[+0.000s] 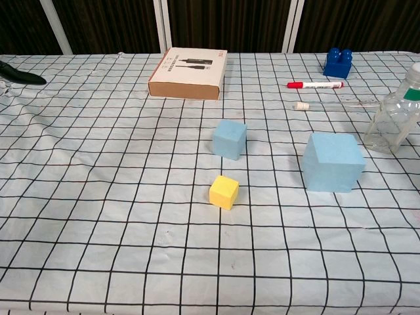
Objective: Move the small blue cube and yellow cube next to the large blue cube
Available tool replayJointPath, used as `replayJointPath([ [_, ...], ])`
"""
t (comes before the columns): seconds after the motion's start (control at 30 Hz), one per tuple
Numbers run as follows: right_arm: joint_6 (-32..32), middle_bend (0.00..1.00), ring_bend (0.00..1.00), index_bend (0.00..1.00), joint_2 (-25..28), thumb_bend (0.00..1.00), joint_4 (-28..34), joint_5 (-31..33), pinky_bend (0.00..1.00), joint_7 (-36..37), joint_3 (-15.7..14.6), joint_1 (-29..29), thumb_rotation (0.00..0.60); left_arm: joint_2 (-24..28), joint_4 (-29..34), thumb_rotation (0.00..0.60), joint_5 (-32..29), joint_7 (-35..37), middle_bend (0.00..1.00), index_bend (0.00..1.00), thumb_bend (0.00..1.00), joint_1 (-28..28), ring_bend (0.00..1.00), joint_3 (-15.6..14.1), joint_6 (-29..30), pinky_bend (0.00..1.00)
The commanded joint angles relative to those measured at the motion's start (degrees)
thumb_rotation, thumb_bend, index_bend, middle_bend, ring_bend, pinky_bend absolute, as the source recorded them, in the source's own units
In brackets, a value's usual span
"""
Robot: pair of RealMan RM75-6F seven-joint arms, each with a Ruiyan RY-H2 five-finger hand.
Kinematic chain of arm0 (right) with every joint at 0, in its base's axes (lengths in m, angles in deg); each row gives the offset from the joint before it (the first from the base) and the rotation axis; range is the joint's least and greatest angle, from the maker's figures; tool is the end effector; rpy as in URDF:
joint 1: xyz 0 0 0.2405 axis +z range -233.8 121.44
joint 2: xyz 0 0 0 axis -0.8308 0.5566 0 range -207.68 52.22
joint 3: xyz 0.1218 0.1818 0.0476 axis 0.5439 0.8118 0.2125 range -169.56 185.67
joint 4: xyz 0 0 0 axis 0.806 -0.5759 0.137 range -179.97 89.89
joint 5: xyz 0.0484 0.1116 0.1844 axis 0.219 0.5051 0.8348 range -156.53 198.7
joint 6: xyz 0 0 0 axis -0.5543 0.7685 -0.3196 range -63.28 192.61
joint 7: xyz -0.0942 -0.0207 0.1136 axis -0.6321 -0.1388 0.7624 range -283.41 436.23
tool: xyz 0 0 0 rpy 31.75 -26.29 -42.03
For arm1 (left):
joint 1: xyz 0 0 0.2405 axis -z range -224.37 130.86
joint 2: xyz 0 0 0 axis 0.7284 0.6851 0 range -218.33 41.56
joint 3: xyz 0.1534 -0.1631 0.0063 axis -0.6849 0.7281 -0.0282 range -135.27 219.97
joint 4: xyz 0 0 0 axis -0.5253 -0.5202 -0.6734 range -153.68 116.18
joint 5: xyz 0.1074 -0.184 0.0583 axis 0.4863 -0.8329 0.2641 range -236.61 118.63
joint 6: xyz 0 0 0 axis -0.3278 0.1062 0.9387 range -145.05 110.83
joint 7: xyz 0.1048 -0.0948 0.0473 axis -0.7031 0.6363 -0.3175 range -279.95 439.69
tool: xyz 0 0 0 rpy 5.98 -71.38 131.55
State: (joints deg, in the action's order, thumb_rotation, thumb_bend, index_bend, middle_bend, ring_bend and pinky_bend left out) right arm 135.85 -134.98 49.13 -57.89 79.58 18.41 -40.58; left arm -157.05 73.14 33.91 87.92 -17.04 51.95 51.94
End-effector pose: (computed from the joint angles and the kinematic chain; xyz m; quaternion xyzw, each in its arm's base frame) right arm -0.2633 -0.2653 0.1630 0.6147 -0.3846 0.3939 0.5648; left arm -0.1557 0.2992 0.0863 -0.7061 -0.3211 -0.5055 0.3779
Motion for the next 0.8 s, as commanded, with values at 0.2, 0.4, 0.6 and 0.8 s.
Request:
replayJointPath([
  [0.2, -0.24, 0.12, 0.11, 0.27, 1.46, 0.32, 0.48, 1.96, 0.21, 0.58, 0.39, -0.25, 0.600, 1.44, 0.95, 0.600, -0.48, 0.01, 0.08, 0.15, 0.11, -0.46, 0.00, -0.65, 0.93, 0.00],
  [0.4, 0.00, 0.11, 0.09, 0.24, 2.35, 0.30, 1.90, 1.41, 0.21, -0.33, -0.45, -0.66, 0.600, 2.54, 2.13, 0.600, -0.12, -0.69, 0.08, 0.15, 0.11, -1.29, 0.00, -1.31, 2.65, 0.00],
  [0.6, 0.48, 0.10, 0.07, 0.23, 3.69, 0.29, 4.12, 1.20, 0.21, -1.83, -0.70, -0.81, 0.600, 3.19, 2.27, 0.600, 0.45, -1.72, 0.09, 0.16, 0.11, -1.88, 0.00, -1.62, 4.46, 0.00],
  [0.8, 0.71, 0.09, 0.07, 0.22, 6.18, 0.29, 7.68, 1.15, 0.21, -3.33, -1.23, -1.33, 0.600, 2.91, 1.87, 0.600, 1.55, -4.07, 0.09, 0.17, 0.11, -4.91, 0.00, -3.13, 9.23, 0.00],
])
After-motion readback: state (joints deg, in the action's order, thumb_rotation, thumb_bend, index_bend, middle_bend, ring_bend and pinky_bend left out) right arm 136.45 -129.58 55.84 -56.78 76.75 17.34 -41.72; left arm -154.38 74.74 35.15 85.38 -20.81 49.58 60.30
